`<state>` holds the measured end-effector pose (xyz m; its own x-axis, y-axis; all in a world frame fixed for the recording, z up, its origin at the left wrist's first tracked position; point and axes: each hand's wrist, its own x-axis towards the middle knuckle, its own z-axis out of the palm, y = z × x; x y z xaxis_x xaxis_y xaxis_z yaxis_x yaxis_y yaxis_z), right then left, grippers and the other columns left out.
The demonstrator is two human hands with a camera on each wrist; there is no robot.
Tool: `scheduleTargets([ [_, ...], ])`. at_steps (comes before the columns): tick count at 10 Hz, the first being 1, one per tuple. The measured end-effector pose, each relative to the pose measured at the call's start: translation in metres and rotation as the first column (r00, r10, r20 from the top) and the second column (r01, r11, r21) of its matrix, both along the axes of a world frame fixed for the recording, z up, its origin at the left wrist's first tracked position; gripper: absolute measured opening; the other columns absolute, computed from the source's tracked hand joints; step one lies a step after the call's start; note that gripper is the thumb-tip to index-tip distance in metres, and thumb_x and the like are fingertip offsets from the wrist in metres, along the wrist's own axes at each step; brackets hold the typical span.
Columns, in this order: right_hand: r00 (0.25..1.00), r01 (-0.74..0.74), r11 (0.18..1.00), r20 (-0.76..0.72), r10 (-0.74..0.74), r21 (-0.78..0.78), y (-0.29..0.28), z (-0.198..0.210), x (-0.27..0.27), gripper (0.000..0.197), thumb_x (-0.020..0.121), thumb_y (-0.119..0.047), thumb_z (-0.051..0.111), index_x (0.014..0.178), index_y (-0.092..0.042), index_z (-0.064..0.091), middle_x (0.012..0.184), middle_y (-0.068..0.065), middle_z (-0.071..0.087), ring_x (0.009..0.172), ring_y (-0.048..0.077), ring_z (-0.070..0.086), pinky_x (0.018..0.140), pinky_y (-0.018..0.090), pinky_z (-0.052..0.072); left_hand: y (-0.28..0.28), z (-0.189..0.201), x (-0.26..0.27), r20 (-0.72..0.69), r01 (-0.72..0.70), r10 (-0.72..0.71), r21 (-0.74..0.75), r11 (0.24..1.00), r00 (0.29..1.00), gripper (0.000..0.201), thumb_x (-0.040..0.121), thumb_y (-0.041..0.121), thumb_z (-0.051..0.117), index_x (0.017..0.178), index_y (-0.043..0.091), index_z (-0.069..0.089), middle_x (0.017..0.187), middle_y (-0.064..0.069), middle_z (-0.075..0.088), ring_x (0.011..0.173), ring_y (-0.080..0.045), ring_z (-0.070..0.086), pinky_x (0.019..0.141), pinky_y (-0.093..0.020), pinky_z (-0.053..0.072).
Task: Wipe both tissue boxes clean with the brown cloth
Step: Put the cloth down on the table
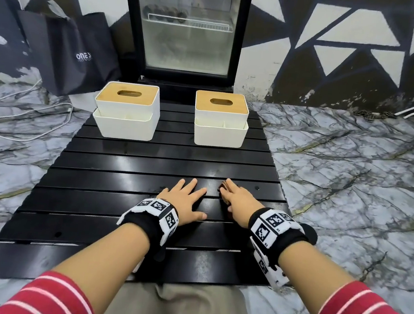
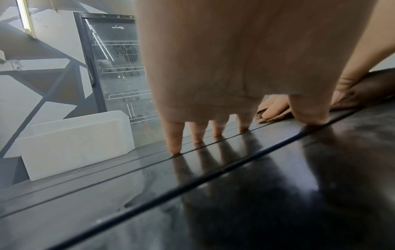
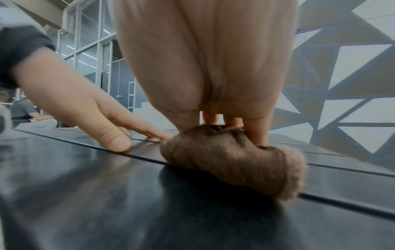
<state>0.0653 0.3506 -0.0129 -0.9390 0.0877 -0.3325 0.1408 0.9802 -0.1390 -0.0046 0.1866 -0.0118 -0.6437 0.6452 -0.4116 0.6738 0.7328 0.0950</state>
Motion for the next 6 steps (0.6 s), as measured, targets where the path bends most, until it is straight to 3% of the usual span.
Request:
scheduleTargets([
  [3, 0.985, 0.165, 0.985, -0.044, -0.167, -0.043, 0.025, 0.006, 0.007, 0.054, 0.086, 0.000, 0.041, 0.138, -0.011, 0.032, 0.151, 0.012, 0.016, 0.129, 0.034, 0.037, 0.104, 0.038, 0.036, -0.003, 0.001, 0.000, 0.020, -0.006, 0.005, 0.028, 1.000, 1.000, 0.074, 0.089, 0.062, 0.041, 0.148, 0.039, 0.003, 0.159, 0.007, -0.010, 0.146, -0.021, -0.007, 0.117, -0.049, 0.012],
  [4, 0.999, 0.019, 0.999, -0.047, -0.017, 0.043, 0.006, 0.003, 0.008, 0.056, 0.084, 0.000, 0.045, 0.138, -0.007, 0.031, 0.151, 0.011, 0.015, 0.132, 0.030, 0.033, 0.108, 0.034, 0.028, -0.002, 0.000, 0.000, 0.022, -0.008, 0.007, 0.026, 1.000, 1.000, 0.074, 0.089, 0.061, 0.041, 0.148, 0.038, 0.003, 0.159, 0.007, -0.010, 0.146, -0.022, -0.007, 0.117, -0.049, 0.012],
  [5, 0.997, -0.034, 0.998, -0.061, 0.038, 0.059, -0.003, 0.005, 0.006, 0.059, 0.084, 0.001, 0.045, 0.140, -0.007, 0.027, 0.153, 0.011, 0.010, 0.129, 0.030, 0.036, 0.108, 0.031, 0.026, -0.001, 0.000, -0.001, 0.019, -0.007, 0.007, 0.024, 1.000, 1.000, 0.074, 0.089, 0.062, 0.040, 0.148, 0.038, 0.003, 0.159, 0.006, -0.010, 0.146, -0.022, -0.007, 0.117, -0.049, 0.012],
  [6, 0.997, 0.028, 0.999, -0.069, -0.025, 0.043, 0.006, 0.008, -0.004, 0.054, 0.087, 0.001, 0.042, 0.139, -0.006, 0.029, 0.152, 0.012, 0.012, 0.126, 0.034, 0.040, 0.106, 0.036, 0.031, -0.001, -0.001, -0.001, 0.021, -0.004, 0.003, 0.020, 1.000, 1.000, 0.074, 0.089, 0.062, 0.040, 0.148, 0.038, 0.002, 0.159, 0.006, -0.010, 0.146, -0.022, -0.007, 0.117, -0.050, 0.012],
])
